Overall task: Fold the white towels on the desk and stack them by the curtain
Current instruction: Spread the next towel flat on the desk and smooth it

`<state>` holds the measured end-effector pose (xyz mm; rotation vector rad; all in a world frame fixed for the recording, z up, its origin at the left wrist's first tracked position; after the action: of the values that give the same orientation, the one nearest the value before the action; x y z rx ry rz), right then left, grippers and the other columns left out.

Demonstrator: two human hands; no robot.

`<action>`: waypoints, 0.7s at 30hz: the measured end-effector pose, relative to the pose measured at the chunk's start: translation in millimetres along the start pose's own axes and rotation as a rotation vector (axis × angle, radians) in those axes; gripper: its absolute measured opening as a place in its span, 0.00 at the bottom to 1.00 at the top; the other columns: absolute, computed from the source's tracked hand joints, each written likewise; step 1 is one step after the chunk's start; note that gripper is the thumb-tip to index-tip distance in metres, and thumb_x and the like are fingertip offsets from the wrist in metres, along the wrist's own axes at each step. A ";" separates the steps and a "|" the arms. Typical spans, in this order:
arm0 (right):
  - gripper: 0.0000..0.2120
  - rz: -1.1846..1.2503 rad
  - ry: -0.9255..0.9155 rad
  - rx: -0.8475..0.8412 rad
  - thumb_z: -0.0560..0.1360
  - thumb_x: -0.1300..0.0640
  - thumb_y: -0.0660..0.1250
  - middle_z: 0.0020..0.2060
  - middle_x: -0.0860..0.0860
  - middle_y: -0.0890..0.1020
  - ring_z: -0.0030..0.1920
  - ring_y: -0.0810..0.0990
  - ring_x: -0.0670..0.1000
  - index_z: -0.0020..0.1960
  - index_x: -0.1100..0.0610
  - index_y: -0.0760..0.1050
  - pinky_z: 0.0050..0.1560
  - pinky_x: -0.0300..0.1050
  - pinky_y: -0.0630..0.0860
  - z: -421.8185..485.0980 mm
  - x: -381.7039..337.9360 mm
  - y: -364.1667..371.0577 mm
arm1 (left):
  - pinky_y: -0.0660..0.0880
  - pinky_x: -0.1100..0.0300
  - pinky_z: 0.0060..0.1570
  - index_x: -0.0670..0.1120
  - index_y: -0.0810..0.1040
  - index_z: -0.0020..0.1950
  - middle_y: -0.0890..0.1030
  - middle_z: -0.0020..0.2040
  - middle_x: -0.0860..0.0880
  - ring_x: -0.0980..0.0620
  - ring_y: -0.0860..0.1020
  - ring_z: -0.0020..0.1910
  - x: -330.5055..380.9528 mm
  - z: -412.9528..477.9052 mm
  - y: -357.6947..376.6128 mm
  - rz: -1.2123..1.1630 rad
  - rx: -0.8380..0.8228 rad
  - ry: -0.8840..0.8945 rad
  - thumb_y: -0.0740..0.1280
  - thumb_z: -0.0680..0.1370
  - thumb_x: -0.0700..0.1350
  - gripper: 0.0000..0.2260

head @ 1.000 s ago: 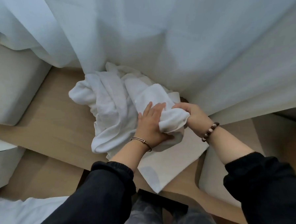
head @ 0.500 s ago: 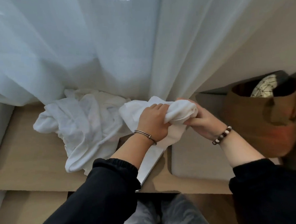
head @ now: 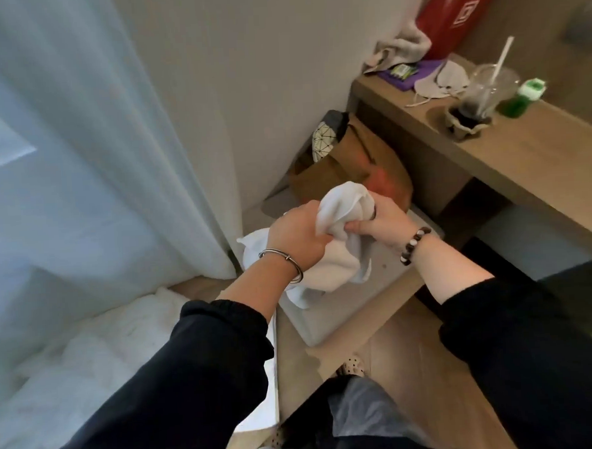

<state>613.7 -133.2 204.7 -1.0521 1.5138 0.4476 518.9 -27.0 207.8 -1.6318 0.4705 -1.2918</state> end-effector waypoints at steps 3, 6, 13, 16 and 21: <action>0.24 -0.065 0.011 0.168 0.72 0.63 0.72 0.59 0.54 0.78 0.57 0.76 0.49 0.66 0.58 0.71 0.57 0.44 0.73 -39.6 7.4 -41.5 | 0.68 0.56 0.44 0.47 0.71 0.62 0.79 0.55 0.47 0.44 0.77 0.53 52.7 7.9 14.5 -0.001 -0.093 0.126 0.67 0.75 0.49 0.17; 0.23 -0.085 0.042 0.313 0.73 0.60 0.70 0.59 0.52 0.77 0.59 0.75 0.52 0.67 0.57 0.70 0.59 0.48 0.71 -73.2 13.9 -85.8 | 0.67 0.57 0.43 0.47 0.71 0.63 0.80 0.54 0.47 0.44 0.77 0.52 107.2 16.9 31.1 -0.026 -0.179 0.212 0.67 0.75 0.49 0.18; 0.12 -0.048 0.051 0.665 0.75 0.60 0.68 0.50 0.49 0.77 0.49 0.74 0.48 0.58 0.55 0.72 0.46 0.40 0.68 -142.3 25.9 -228.1 | 0.69 0.58 0.48 0.50 0.73 0.61 0.79 0.55 0.51 0.48 0.76 0.54 249.8 61.3 80.7 -0.200 -0.319 0.286 0.70 0.71 0.51 0.20; 0.12 -0.059 0.034 0.802 0.74 0.62 0.69 0.40 0.43 0.74 0.39 0.72 0.41 0.42 0.48 0.70 0.35 0.28 0.66 -172.6 30.8 -301.5 | 0.67 0.60 0.47 0.48 0.74 0.61 0.77 0.53 0.51 0.50 0.75 0.53 321.9 83.0 107.7 -0.300 -0.370 0.309 0.72 0.72 0.48 0.19; 0.06 -0.139 0.085 0.936 0.72 0.60 0.70 0.42 0.50 0.77 0.41 0.74 0.50 0.48 0.58 0.74 0.39 0.41 0.68 -215.3 33.2 -411.3 | 0.69 0.62 0.39 0.46 0.78 0.56 0.80 0.51 0.49 0.51 0.76 0.47 436.3 110.0 139.7 -0.462 -0.441 0.312 0.72 0.72 0.42 0.13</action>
<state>823.2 -525.8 340.8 -0.4212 1.4585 -0.3978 811.4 -378.8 320.4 -1.9861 0.6227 -1.9068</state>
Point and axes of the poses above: each hand's wrist, its own z-axis towards the middle knuckle, its own y-axis out of the palm, x = y × z, the point moved 8 cm from there along z, towards the middle knuckle
